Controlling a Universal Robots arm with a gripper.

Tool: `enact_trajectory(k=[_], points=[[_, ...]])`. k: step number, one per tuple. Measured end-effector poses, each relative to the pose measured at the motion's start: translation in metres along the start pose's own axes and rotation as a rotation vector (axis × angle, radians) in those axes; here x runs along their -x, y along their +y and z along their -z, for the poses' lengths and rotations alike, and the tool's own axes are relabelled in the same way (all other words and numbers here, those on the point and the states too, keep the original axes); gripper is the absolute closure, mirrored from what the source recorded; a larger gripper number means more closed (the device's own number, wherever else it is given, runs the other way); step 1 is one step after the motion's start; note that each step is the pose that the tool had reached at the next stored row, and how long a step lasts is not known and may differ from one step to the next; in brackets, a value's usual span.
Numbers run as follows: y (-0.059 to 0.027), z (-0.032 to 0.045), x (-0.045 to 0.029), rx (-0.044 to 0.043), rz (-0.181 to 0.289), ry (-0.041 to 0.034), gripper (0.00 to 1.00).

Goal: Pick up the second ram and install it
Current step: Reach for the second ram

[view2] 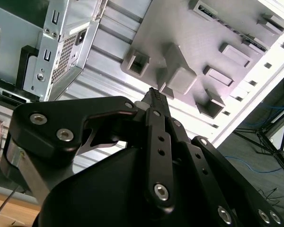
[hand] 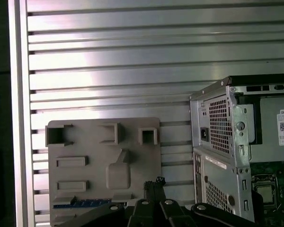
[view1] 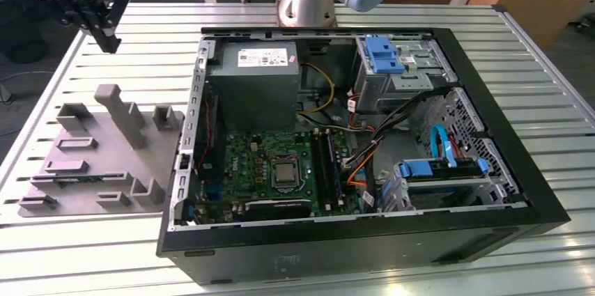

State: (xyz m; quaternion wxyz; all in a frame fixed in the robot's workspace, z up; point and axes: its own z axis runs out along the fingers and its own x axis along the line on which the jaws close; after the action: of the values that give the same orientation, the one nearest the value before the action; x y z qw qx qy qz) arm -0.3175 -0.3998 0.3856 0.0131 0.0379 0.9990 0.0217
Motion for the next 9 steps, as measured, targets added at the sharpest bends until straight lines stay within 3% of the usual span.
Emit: enact_trajectory(k=[9], points=[[-0.0044,-0.0011,-0.0014,0.0,0.0,0.0001,0.89]])
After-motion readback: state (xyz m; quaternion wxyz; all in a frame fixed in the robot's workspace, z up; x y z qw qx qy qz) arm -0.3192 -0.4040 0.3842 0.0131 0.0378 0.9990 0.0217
